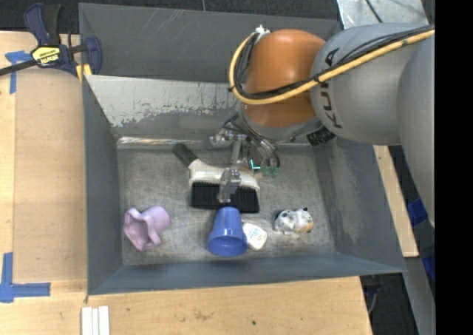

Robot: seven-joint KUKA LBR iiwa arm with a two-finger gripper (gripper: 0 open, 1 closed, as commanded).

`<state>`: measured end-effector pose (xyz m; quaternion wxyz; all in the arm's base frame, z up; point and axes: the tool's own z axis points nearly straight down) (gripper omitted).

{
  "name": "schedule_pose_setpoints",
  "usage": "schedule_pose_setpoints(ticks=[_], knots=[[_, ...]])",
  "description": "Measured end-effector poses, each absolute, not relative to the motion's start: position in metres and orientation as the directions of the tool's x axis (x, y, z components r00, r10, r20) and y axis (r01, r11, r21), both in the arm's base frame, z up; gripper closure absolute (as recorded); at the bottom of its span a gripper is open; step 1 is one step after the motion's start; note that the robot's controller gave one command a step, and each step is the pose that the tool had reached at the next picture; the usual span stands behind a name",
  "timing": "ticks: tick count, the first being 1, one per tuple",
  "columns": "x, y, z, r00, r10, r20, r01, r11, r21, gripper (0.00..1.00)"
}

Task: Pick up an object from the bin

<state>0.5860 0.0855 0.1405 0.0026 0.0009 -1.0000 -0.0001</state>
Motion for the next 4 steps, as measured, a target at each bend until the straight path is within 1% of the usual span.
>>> schedule_pose_setpoints(ticks=[1,2,3,4], knots=[[0.588,0.085,0.145,-1.000,0.000,-0.003,0.000,1.000,0.001,0.00],[0.604,0.073,0.103,-0.986,0.165,-0.010,0.165,0.986,0.004,0.00],[0.612,0.073,0.074,-0.981,0.193,0.001,0.193,0.981,-0.001,0.00],[0.600,0.072,0.075,-0.979,0.203,-0.010,0.203,0.979,0.004,0.00]])
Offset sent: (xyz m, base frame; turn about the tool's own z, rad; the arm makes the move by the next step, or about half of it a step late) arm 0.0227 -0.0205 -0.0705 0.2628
